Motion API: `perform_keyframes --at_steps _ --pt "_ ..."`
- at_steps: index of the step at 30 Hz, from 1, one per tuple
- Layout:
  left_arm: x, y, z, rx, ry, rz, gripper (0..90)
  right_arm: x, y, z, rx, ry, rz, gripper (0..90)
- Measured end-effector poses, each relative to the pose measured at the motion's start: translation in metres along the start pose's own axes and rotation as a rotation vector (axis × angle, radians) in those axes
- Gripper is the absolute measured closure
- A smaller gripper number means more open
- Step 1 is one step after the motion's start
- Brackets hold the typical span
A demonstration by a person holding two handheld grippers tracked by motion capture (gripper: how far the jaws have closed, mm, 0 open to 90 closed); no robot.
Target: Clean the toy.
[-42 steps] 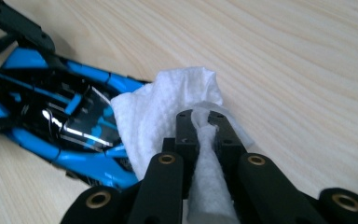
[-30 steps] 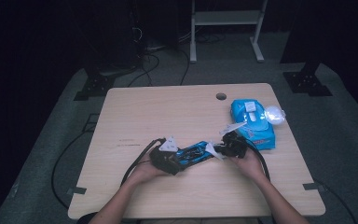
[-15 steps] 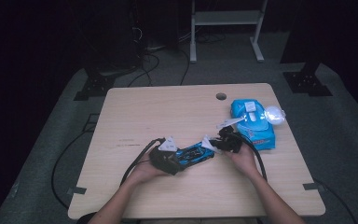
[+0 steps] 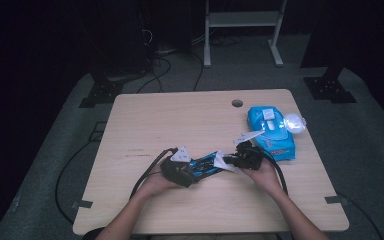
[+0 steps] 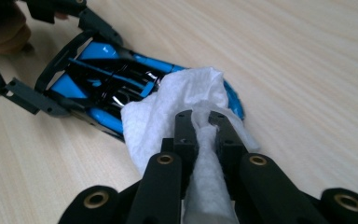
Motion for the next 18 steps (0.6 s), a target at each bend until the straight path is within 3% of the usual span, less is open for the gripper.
perform_keyframes --at_steps 1,3,11,18 --pt "0.001 0.001 0.000 0.015 0.000 -0.003 23.6 0.000 -0.001 -0.001 -0.004 -0.002 0.005 81.9" --pt "0.001 0.003 -0.001 0.028 0.044 -0.029 20.3 0.001 -0.002 -0.002 -0.013 -0.016 0.029 81.9" --pt "0.010 0.016 0.001 -0.032 0.194 -0.125 18.5 0.003 -0.001 -0.006 0.014 0.047 0.021 81.9" --pt "0.020 0.023 -0.004 -0.028 0.274 -0.141 23.7 0.001 0.001 -0.007 0.026 0.045 0.024 82.0"
Point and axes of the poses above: each handheld gripper's, and its own axes: y roughly backward along the jaws, z roughly out of its top, x roughly to its left, the point moved 5 cm from there along -y, roughly forward along the jaws, and after that the axes turned 5 degrees about z, right-handed, at the moved point
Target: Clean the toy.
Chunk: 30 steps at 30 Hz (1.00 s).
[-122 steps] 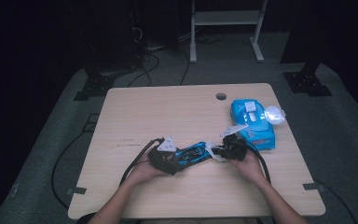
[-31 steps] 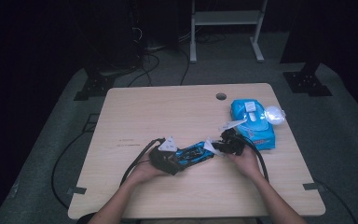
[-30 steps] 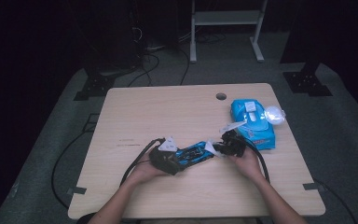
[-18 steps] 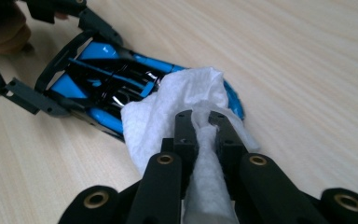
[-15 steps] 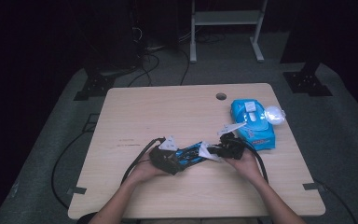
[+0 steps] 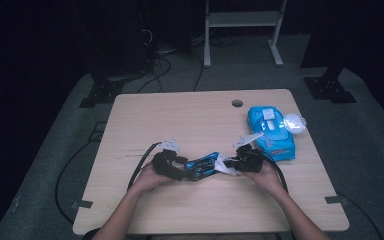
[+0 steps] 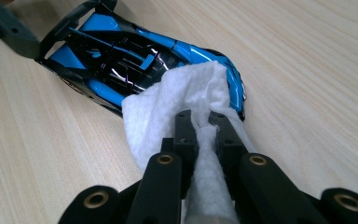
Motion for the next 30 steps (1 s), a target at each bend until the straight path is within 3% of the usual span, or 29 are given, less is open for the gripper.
perform_keyframes --at_steps 6,10,12,14,18,20,24,26,30 --pt "0.003 0.000 -0.001 0.006 0.067 -0.028 29.9 0.003 -0.001 0.015 -0.043 0.012 0.024 82.0" --pt "0.005 -0.002 -0.003 0.016 0.117 -0.049 30.1 0.004 -0.010 0.018 -0.030 0.023 0.040 82.1" --pt "0.006 -0.002 -0.003 0.014 0.131 -0.057 30.1 0.005 -0.013 0.017 -0.018 0.025 0.046 82.1" --pt "0.007 -0.005 -0.004 0.025 0.140 -0.015 34.0 0.008 -0.015 0.016 -0.012 0.047 0.056 82.2" --pt "0.007 -0.006 -0.004 0.030 0.145 -0.031 35.3 0.009 -0.015 0.015 -0.008 0.050 0.055 82.5" --pt "0.006 -0.005 -0.004 0.028 0.140 -0.022 36.1 0.009 -0.015 0.014 -0.017 0.048 0.055 82.7" --pt "0.003 -0.004 -0.003 0.017 0.088 0.004 36.7 0.012 -0.015 0.012 -0.031 0.069 0.030 83.4" --pt "-0.001 -0.004 -0.001 0.006 0.040 0.033 37.8 0.014 -0.015 0.012 -0.020 0.092 0.008 83.6" --pt "-0.005 -0.003 -0.001 -0.006 0.002 0.078 41.4 0.016 -0.014 0.011 -0.023 0.116 -0.007 83.8"
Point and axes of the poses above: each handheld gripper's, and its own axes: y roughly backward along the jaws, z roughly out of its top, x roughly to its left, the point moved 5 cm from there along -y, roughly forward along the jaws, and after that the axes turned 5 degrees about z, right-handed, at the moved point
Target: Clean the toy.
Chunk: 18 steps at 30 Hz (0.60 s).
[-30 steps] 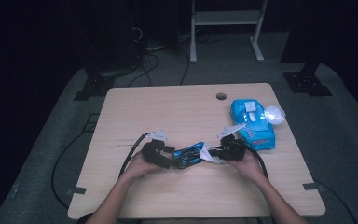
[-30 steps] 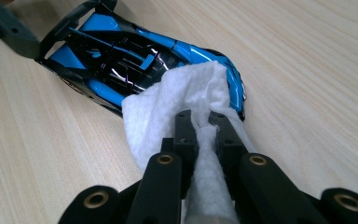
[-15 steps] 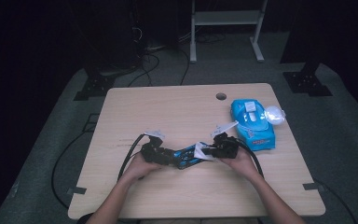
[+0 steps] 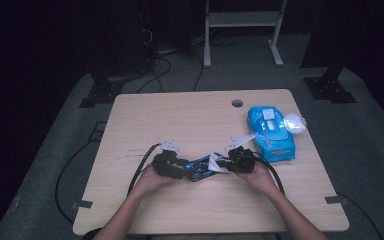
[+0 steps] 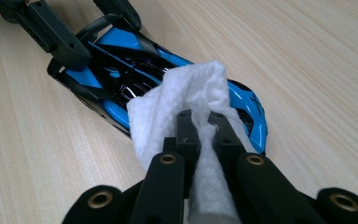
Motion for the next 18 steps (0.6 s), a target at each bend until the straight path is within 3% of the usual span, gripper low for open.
perform_keyframes --at_steps 7,10,15,18 --pt "-0.0005 -0.0008 -0.0002 -0.004 0.008 0.004 40.9 0.0027 0.0008 -0.0028 -0.018 0.018 -0.014 84.3" --pt "0.0002 -0.0009 -0.0008 0.012 0.052 -0.002 40.9 0.0036 0.0010 -0.0030 -0.017 0.033 -0.020 84.5" --pt "0.0033 0.0008 -0.0019 0.092 0.180 -0.011 32.0 0.0058 0.0018 -0.0038 -0.015 0.044 -0.030 84.5" --pt "0.0008 0.0031 -0.0007 0.111 0.206 -0.021 38.9 0.0062 0.0014 -0.0036 -0.016 0.044 -0.027 84.5"
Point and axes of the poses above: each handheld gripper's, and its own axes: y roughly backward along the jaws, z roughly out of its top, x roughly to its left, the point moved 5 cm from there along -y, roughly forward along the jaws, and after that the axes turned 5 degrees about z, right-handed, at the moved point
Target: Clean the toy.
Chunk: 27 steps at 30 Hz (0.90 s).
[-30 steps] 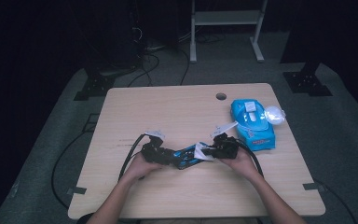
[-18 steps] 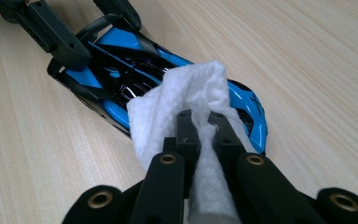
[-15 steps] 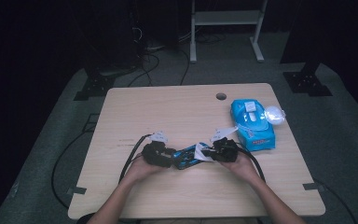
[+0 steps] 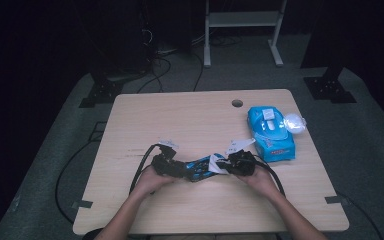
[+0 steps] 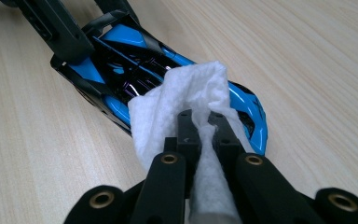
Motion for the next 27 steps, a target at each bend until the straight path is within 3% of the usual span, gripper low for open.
perform_keyframes --at_steps 2,4,7,9,13,16,19,23,27 --pt "-0.001 0.001 0.001 0.009 -0.003 0.021 41.7 0.000 0.000 0.000 -0.003 -0.003 -0.001 84.5" --pt "0.000 0.002 0.002 -0.005 -0.028 0.045 49.1 0.001 0.000 -0.001 -0.007 -0.002 -0.008 84.4" --pt "-0.004 0.003 0.002 -0.024 -0.077 0.085 50.2 0.003 0.002 -0.002 -0.011 0.003 -0.022 84.4" --pt "-0.009 0.003 0.002 -0.051 -0.144 0.136 51.2 0.004 0.002 -0.003 -0.022 0.002 -0.032 84.3" --pt "-0.016 0.006 -0.002 -0.093 -0.242 0.194 51.1 0.007 0.004 -0.005 -0.029 -0.002 -0.031 84.2" --pt "-0.021 0.007 -0.004 -0.118 -0.284 0.230 51.2 0.009 0.006 -0.006 -0.027 0.004 -0.039 83.9" --pt "-0.027 0.008 -0.007 -0.146 -0.364 0.264 51.0 0.009 0.010 -0.006 -0.023 0.005 -0.021 83.5" --pt "-0.035 0.009 -0.012 -0.195 -0.468 0.315 51.1 -0.005 0.021 -0.005 -0.038 -0.023 -0.030 83.2" --pt "-0.042 0.010 -0.015 -0.213 -0.541 0.359 51.1 -0.026 0.027 -0.001 -0.040 -0.067 0.015 81.4"
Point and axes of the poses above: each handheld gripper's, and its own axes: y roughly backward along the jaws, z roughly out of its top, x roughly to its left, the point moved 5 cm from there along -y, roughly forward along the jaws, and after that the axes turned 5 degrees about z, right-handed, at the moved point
